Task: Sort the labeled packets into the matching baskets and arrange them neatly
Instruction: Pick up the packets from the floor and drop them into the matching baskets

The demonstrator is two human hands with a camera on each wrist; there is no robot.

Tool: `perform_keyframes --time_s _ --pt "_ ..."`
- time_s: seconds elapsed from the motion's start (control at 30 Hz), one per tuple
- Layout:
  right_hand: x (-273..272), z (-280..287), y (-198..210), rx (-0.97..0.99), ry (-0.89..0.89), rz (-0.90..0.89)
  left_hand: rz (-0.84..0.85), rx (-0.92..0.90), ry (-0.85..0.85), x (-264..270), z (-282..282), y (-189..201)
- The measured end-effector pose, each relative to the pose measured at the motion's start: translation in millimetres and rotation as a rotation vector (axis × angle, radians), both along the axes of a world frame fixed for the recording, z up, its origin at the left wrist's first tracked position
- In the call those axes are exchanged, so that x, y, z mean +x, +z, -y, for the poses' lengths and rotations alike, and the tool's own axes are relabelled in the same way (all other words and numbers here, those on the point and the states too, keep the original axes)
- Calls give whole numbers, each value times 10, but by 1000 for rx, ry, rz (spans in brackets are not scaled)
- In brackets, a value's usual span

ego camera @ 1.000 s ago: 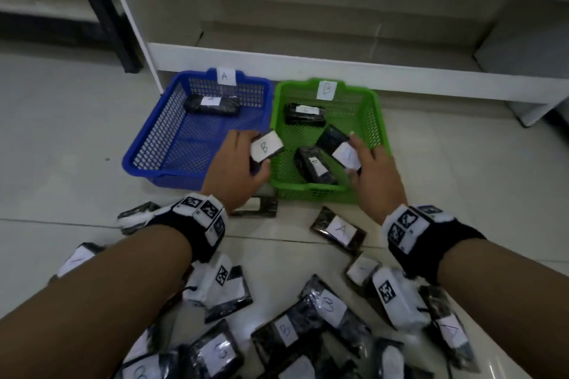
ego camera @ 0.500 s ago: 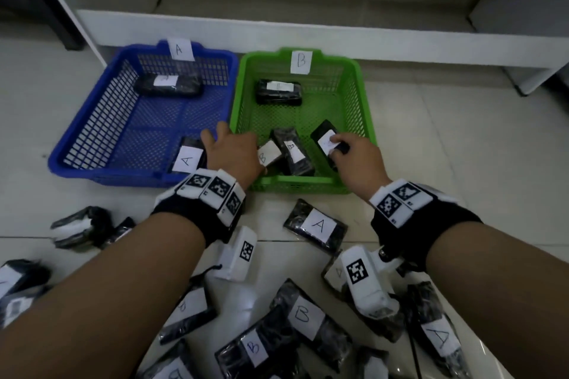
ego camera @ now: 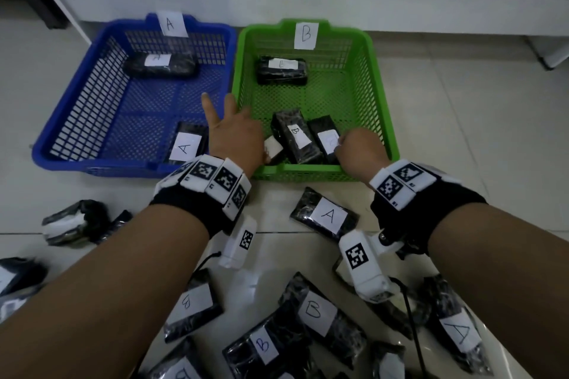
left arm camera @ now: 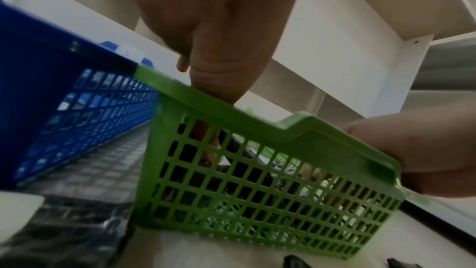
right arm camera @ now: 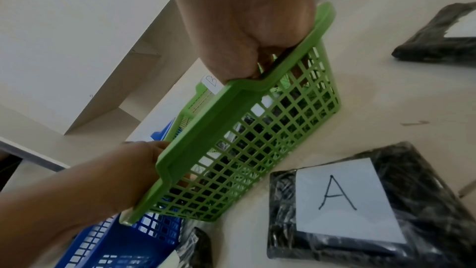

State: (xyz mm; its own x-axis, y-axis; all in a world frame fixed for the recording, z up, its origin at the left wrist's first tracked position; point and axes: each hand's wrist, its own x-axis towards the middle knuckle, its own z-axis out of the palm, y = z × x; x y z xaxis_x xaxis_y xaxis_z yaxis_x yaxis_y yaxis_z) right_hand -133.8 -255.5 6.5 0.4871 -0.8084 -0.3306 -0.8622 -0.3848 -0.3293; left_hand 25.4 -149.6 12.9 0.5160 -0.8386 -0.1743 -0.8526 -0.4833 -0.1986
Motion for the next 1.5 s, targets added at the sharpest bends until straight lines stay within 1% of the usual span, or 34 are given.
perform_keyframes --time_s 0.03,0.07,0.1,0.17,0.23,0.27,0.33,0.37,0.43,0.47,0.5,0.57,0.6,0.63,0.7,0.73,0.77,0.83,0.9,0.97,1.03,1.1,1.23,1.3,1.33,1.4,1.43,1.5 --pt "12 -14 25 34 10 -48 -33 15 16 35 -5 -9" --pt "20 -35 55 55 8 -58 -72 23 32 68 -5 -17" --pt "23 -26 54 45 34 -84 -109 24 42 97 -5 -32" --pt "-10 -38 54 37 76 -63 -154 17 39 128 -31 -54" --pt "-20 -45 74 19 27 62 -161 -21 19 138 -82 -61" --pt "-34 -64 91 -10 -10 150 -157 -77 4 134 -113 -56" --pt "-68 -97 170 -82 -62 318 -176 -291 -55 106 -191 -34" --pt "-117 -101 227 -116 -67 382 -202 -429 -127 60 -235 -13" --pt "-246 -72 328 -202 -73 525 -257 -648 -357 -96 -320 39" --pt "-362 -63 365 -261 -91 566 -277 -688 -490 -217 -369 68" --pt "-479 -41 372 -331 -117 594 -286 -685 -611 -333 -412 69" --pt "-785 -20 327 -462 -177 632 -313 -599 -788 -564 -480 12" --pt "-957 -19 270 -501 -195 620 -344 -536 -830 -662 -503 -28" --pt "-1141 -24 207 -517 -206 572 -385 -458 -828 -745 -515 -83" --pt "-1460 -31 50 -464 -232 388 -466 -289 -724 -840 -524 -247" --pt "-1572 -33 -29 -386 -250 277 -500 -199 -671 -857 -528 -331" --pt "-1635 -48 -102 -280 -276 170 -499 -112 -642 -857 -545 -405" --pt "-1729 -95 -190 -80 -318 -21 -400 -5 -627 -908 -560 -479" --pt "-1716 -162 -274 14 -284 -142 -264 -17 -618 -949 -558 -500" --pt "-1656 -244 -361 -9 -196 -236 -191 -37 -585 -960 -532 -491" --pt "-1557 -310 -453 -51 -171 -333 -225 -16 -540 -916 -524 -487" --pt "-1477 -323 -509 -37 -243 -343 -271 -31 -516 -870 -547 -481" --pt "-1432 -255 -465 71 -362 -183 -349 -146 -529 -765 -687 -422" --pt "-1439 -229 -326 36 -434 -47 -347 -258 -632 -689 -772 -306" --pt "-1446 -214 -252 -15 -475 35 -319 -328 -685 -650 -810 -259" --pt "-1405 -181 -77 -169 -517 212 -261 -467 -724 -518 -889 -159" --pt "-1366 -170 11 -244 -518 309 -232 -527 -713 -439 -916 -110" --pt "-1216 -168 178 -363 -493 485 -198 -626 -617 -252 -964 35"
